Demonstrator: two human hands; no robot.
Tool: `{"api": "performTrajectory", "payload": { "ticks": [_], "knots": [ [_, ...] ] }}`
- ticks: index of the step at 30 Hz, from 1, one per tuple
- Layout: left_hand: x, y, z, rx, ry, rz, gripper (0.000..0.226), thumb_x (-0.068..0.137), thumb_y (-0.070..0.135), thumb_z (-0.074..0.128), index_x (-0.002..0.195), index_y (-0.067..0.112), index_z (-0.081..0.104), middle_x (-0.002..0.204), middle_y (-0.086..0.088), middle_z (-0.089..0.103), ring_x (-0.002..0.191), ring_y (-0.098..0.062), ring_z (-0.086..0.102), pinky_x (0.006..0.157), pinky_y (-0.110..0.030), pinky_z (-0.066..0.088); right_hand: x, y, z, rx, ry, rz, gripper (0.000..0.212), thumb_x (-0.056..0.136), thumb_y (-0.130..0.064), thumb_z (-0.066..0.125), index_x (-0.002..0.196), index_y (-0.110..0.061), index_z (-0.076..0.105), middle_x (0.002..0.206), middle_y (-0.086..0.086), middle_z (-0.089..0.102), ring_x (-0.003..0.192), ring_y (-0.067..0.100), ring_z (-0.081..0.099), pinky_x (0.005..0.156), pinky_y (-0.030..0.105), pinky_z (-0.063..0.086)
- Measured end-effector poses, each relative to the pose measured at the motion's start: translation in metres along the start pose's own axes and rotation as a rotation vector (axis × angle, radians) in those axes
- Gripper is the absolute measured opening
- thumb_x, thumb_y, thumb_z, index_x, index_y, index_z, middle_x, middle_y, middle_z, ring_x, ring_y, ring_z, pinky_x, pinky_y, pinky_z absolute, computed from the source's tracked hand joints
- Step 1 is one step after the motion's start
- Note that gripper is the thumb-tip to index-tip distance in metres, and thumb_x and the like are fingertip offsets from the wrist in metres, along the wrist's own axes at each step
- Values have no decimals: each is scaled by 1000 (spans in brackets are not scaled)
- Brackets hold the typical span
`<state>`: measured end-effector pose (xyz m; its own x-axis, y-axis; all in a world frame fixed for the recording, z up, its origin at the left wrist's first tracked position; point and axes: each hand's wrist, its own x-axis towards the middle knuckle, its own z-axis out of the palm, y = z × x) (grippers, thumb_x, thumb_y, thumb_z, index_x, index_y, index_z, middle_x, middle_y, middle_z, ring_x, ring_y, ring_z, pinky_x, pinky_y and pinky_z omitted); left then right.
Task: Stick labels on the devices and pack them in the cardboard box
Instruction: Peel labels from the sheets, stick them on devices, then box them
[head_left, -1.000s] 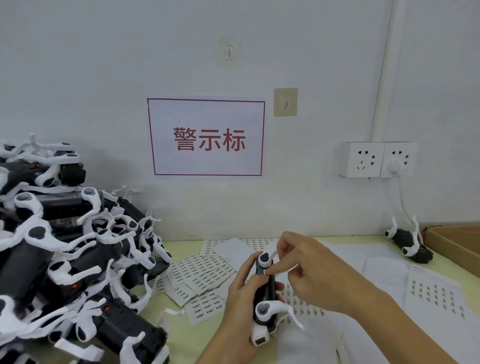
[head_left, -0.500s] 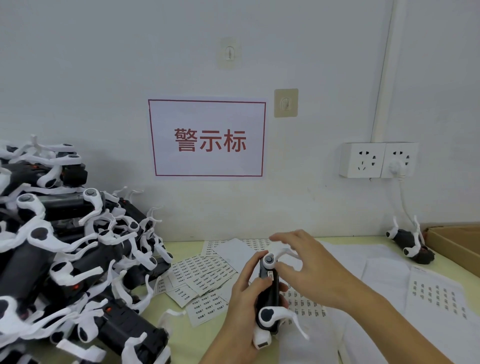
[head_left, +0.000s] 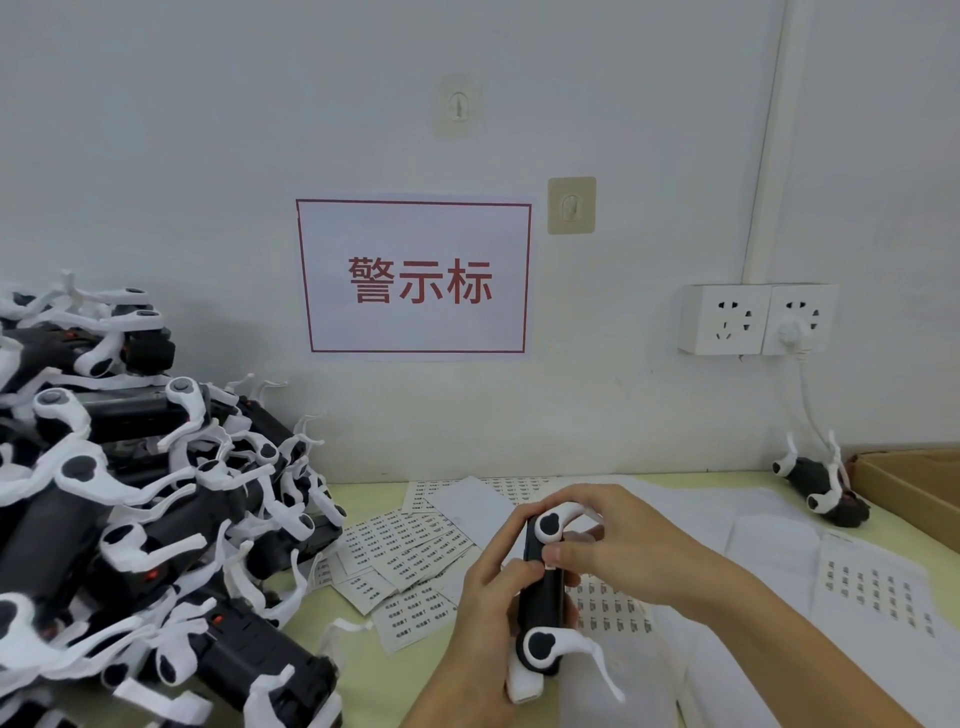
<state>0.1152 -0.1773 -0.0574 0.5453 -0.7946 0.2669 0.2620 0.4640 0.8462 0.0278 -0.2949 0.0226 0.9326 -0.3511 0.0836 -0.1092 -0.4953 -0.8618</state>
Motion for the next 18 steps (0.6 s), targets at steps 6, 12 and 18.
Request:
{"api": "performTrajectory", "payload": {
  "ticks": [6,12,18],
  "knots": [
    [1,-2,-4,8,-1,-7,61,64,16,65,124,23,68,105,-21,70,79,-28,60,65,-36,50,-3,-3,-4,-19,-49,23,30,88,-10,68,110,-30,69,100,-4,72,75,11,68,90,35,56],
    [1,-4,-5,-7,-5,9,61,70,15,63,131,20,62,104,-20,67,71,-27,55,67,-37,47,-8,-8,-8,16,-124,82,39,84,-14,68,114,-39,64,109,-17,66,90,-1,70,96,31,53],
    [3,-4,-6,23,-9,14,62,69,16,63,131,18,62,107,-21,67,78,-28,56,66,-36,49,-6,-7,-4,96,-81,133,41,83,-3,67,114,-29,65,107,-10,69,92,3,69,82,21,56]
  ]
}}
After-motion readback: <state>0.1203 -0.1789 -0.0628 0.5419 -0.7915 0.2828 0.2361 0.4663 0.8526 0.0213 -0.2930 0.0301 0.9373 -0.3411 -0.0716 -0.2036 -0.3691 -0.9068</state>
